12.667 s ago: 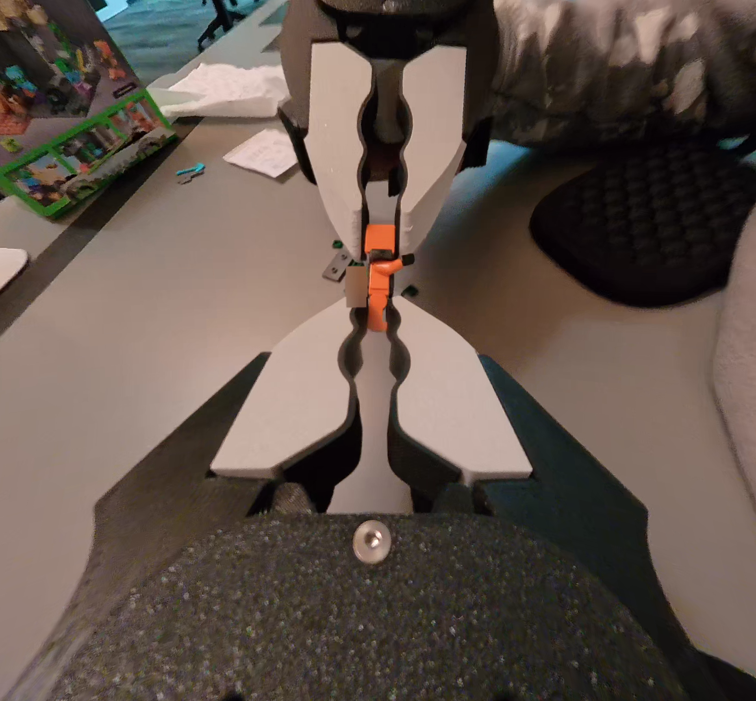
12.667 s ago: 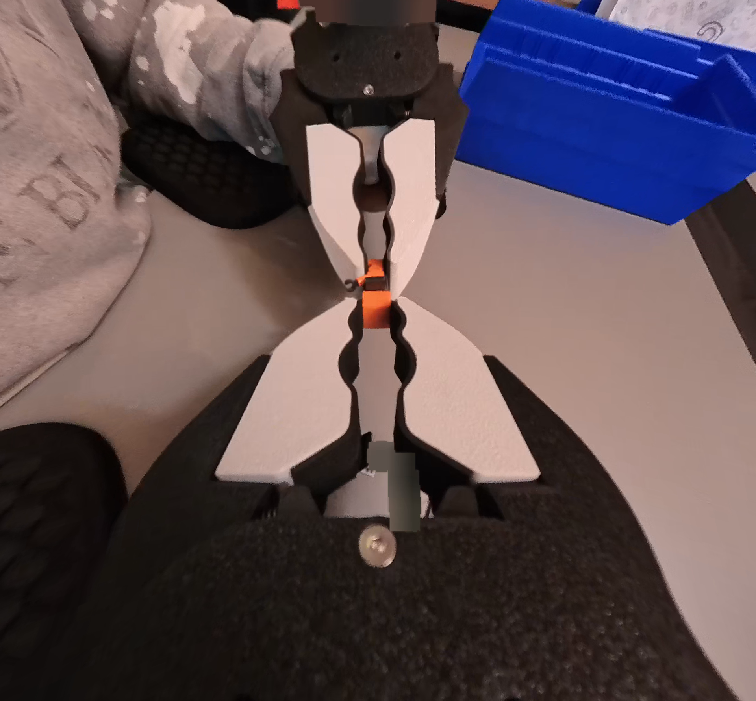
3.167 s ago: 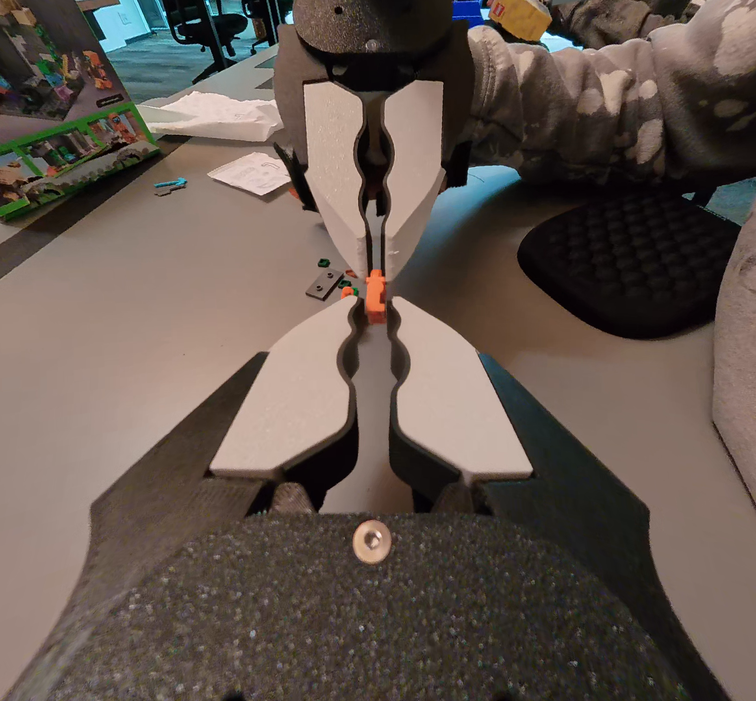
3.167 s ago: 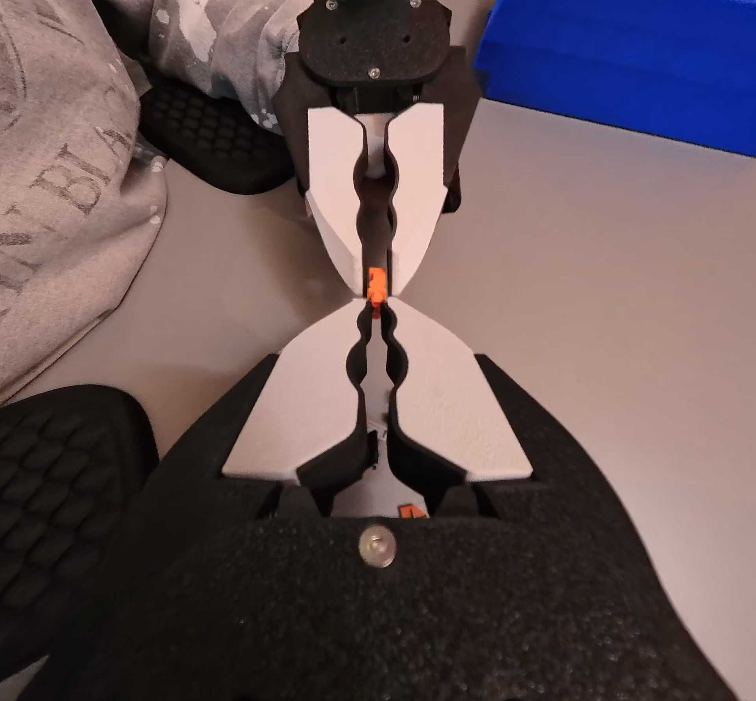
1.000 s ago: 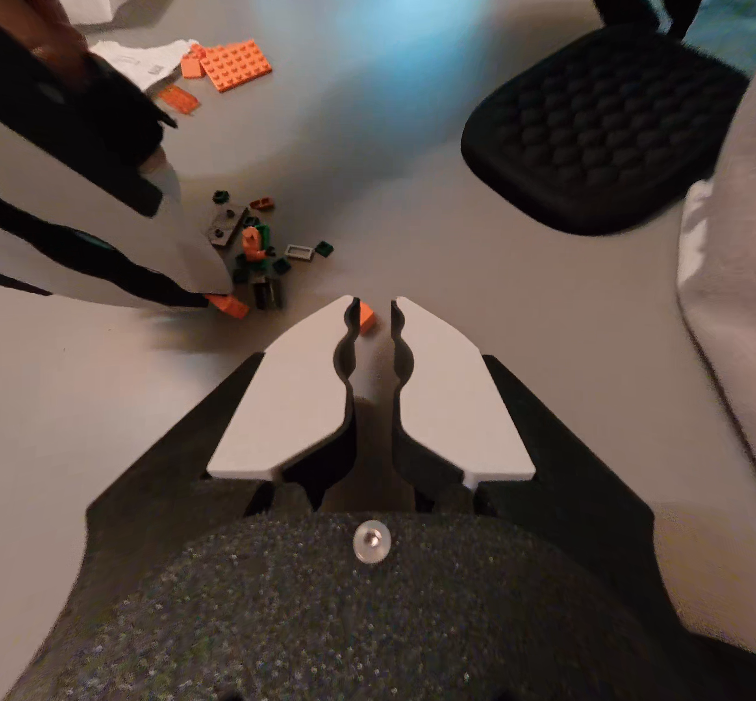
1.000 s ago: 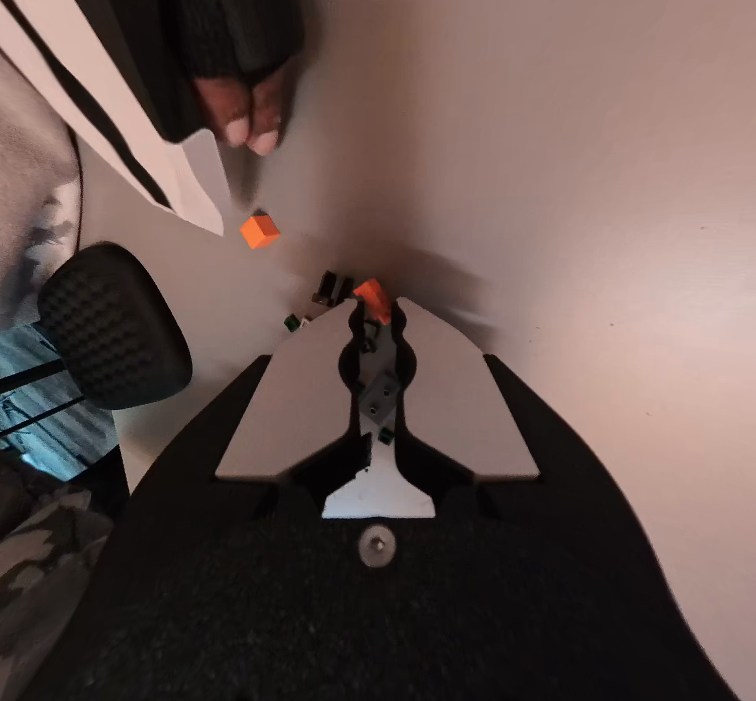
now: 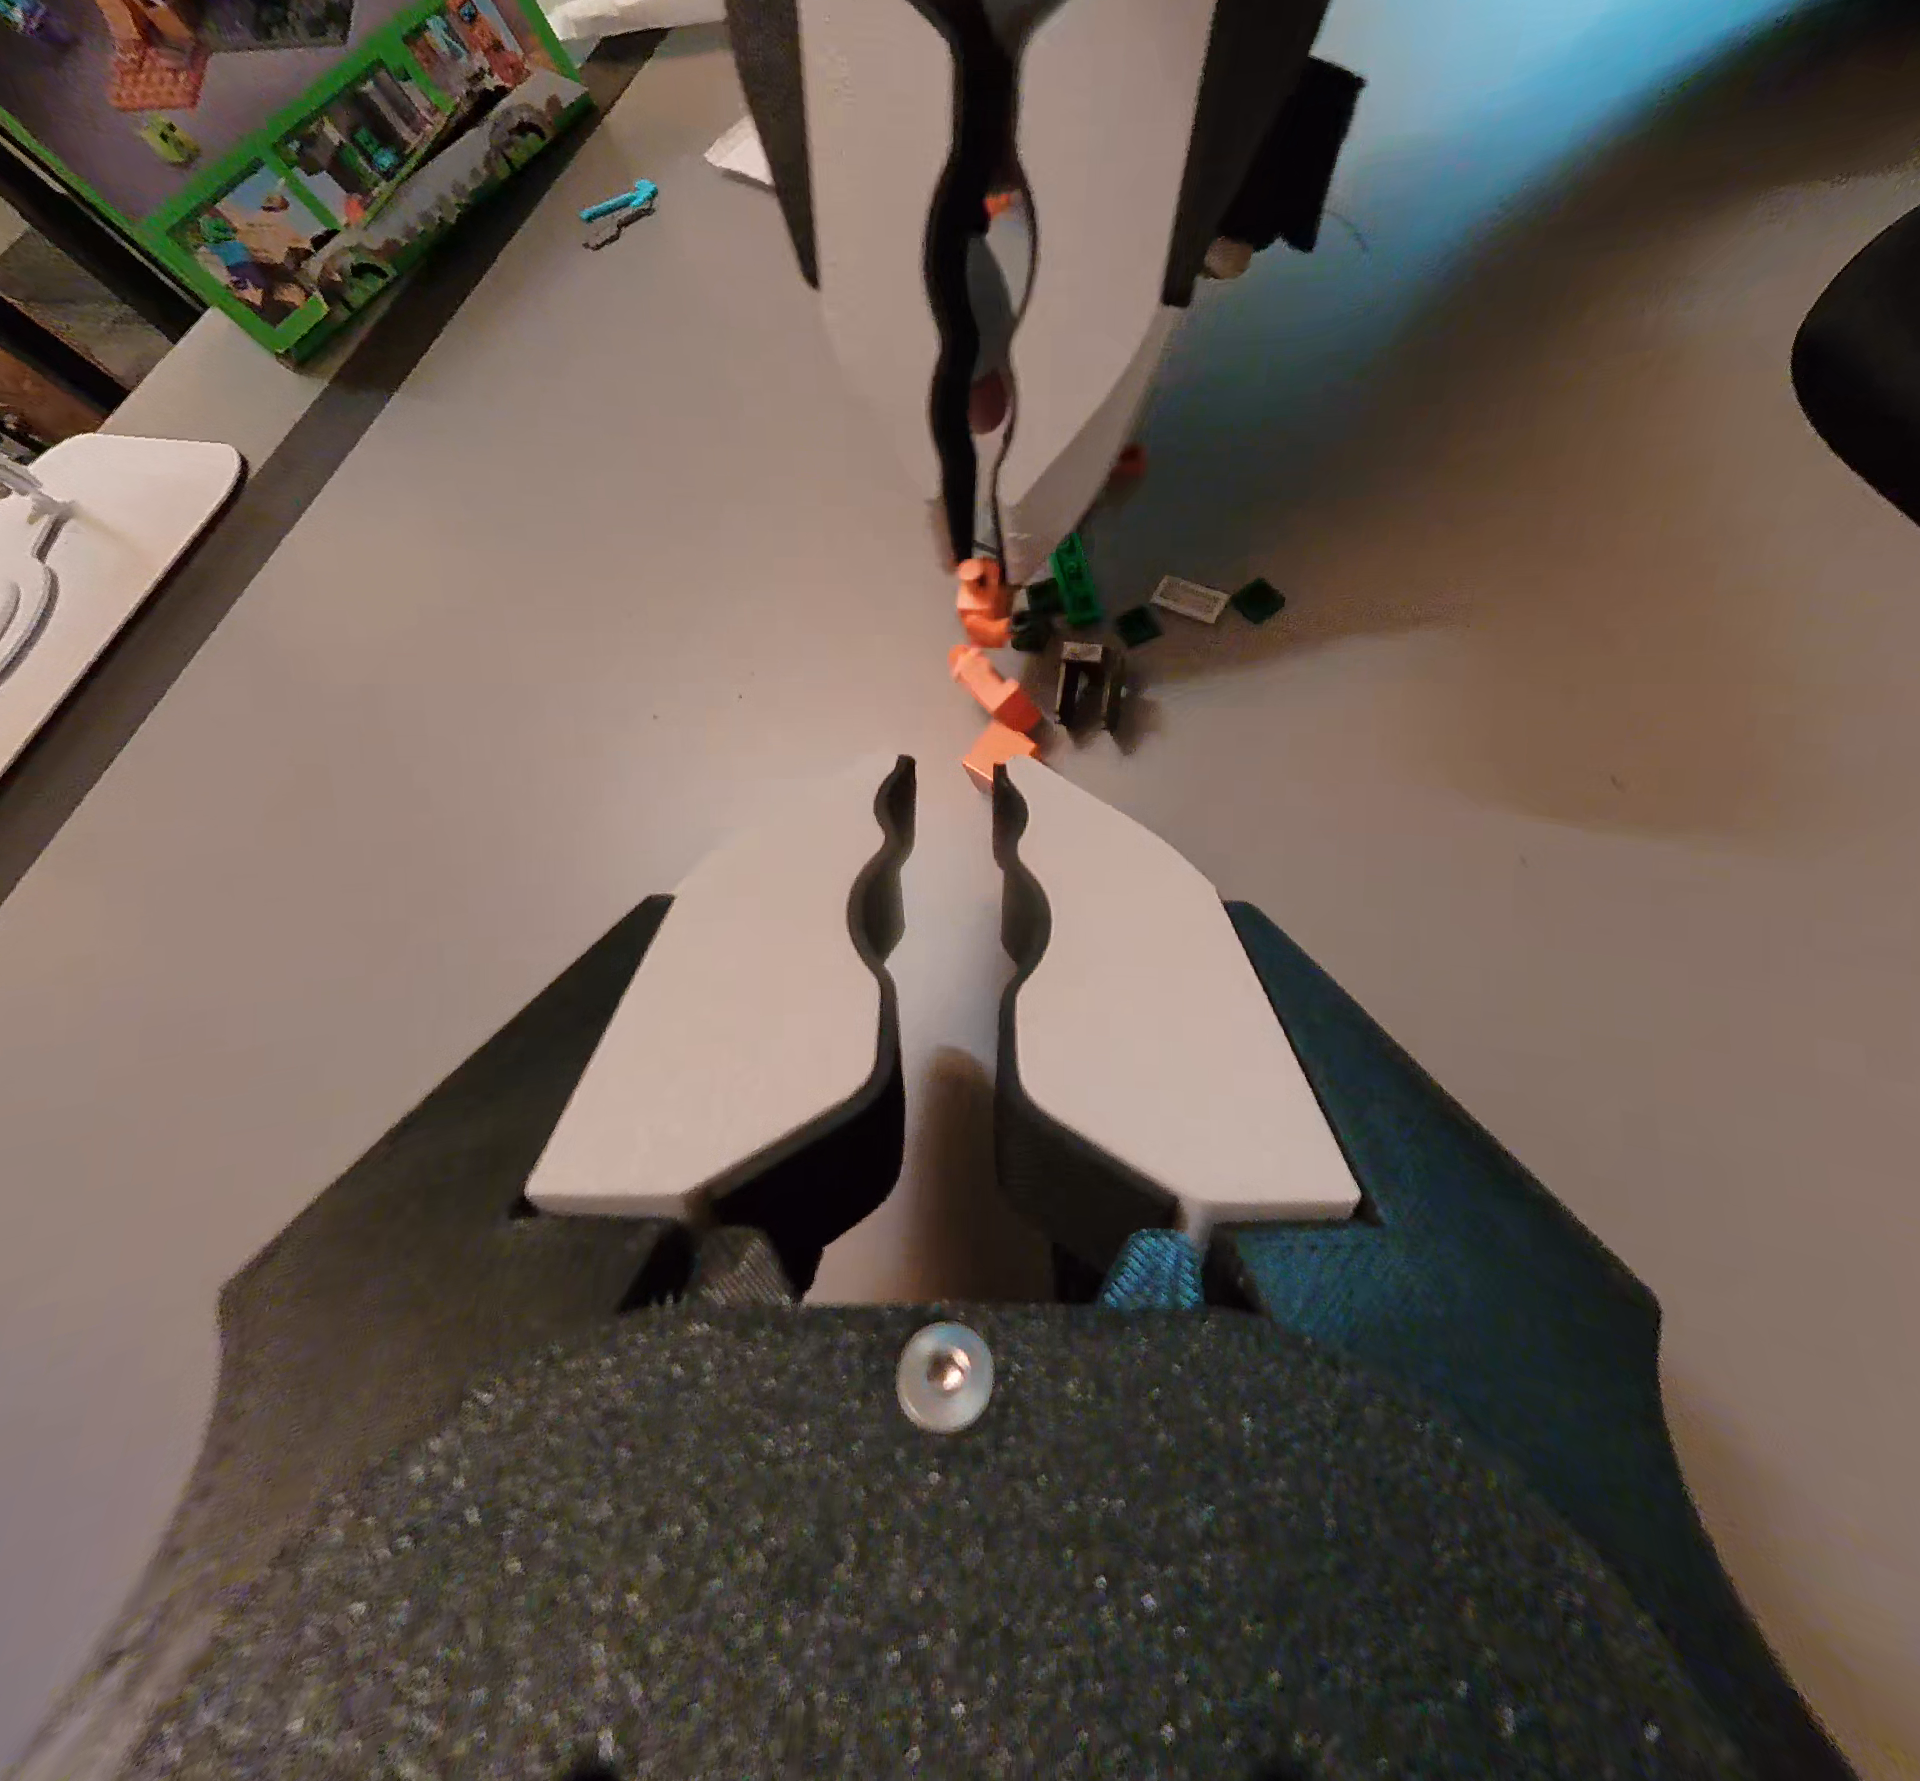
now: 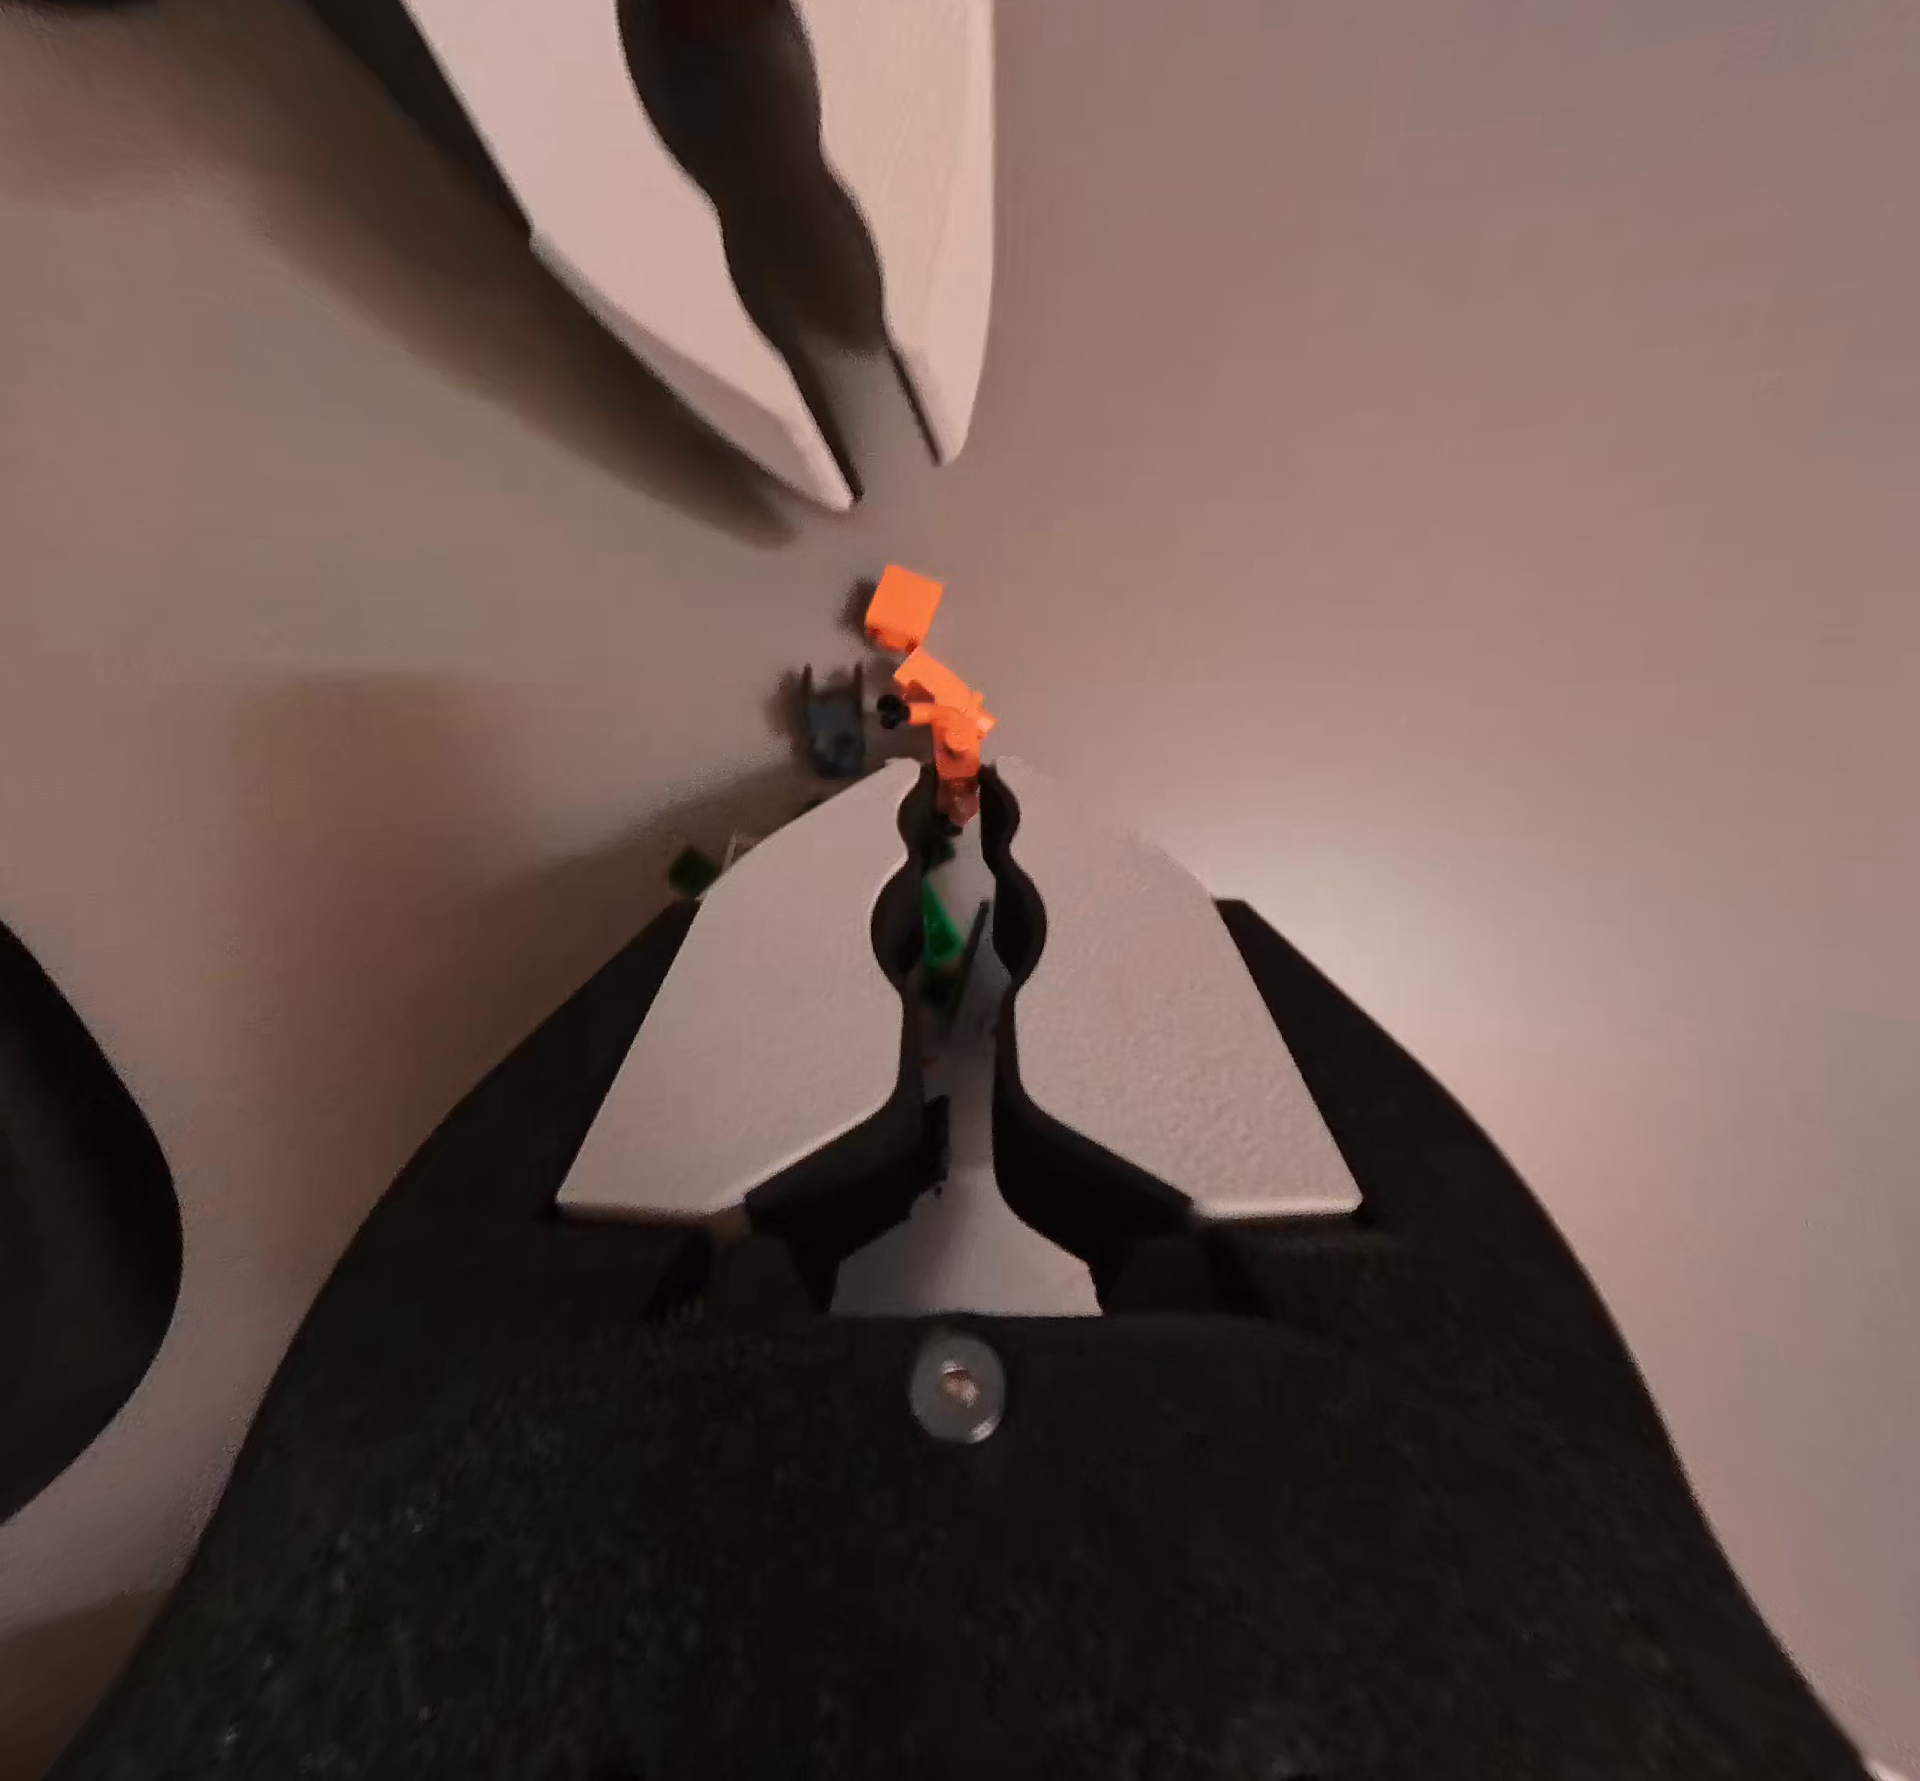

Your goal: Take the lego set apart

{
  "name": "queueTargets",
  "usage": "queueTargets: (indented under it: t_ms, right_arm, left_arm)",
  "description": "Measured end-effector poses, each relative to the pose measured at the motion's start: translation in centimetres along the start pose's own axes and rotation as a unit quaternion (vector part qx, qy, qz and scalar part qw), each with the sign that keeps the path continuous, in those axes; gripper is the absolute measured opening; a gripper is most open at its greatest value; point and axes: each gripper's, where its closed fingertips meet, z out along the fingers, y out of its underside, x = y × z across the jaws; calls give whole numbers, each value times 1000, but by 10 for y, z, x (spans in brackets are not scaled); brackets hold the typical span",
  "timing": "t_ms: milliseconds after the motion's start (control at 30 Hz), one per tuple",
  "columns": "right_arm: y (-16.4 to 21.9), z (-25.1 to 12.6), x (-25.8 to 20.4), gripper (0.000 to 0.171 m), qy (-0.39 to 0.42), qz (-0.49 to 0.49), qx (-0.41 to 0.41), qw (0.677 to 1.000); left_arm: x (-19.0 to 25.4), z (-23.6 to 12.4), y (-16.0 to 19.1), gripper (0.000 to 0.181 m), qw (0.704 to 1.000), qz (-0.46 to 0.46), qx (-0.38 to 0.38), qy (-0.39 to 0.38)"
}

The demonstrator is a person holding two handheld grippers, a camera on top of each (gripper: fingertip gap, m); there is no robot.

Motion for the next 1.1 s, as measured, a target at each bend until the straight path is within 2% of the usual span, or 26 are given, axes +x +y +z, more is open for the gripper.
queueTargets:
  t_ms: [67, 133, 200, 300, 367, 467, 567, 767, 967, 1100]
  right_arm:
    - [-11, -2, 7, 10, 2, 15, 25, 1000]
    - [-16, -6, 10, 24, -6, 35, 46, 998]
    - [-18, -15, 13, 30, -7, 50, 71, 996]
    - [-5, -38, 39, 31, 65, 72, 92, 991]
    - [12, -64, 72, 29, 144, 99, 101, 979]
    - [57, -102, 130, 24, 255, 164, 83, 949]
    - [110, -116, 174, 24, 292, 221, 24, 930]
    - [162, -99, 222, 25, 254, 306, -38, 917]
    - [175, -84, 235, 23, 204, 352, -69, 911]
    - [175, -84, 238, 10, 194, 368, -64, 907]
  left_arm:
    - [0, -1, 0, 13, 1000, -3, 1, 0]
    - [0, -2, 0, 13, 1000, -9, 4, 2]
    - [0, -4, 0, 10, 1000, -24, 4, 4]
    - [-6, -10, -1, 7, 998, -66, 9, 4]
    - [-15, -13, -3, 7, 996, -92, 20, -6]
    - [-31, -18, -2, 6, 991, -126, 30, -31]
    - [-39, -21, 0, 5, 989, -136, 37, -43]
    - [-41, -20, 7, 4, 990, -125, 26, -52]
    - [-41, -17, 14, 4, 990, -131, 20, -41]
    - [-39, -16, 16, 3, 990, -134, 21, -27]
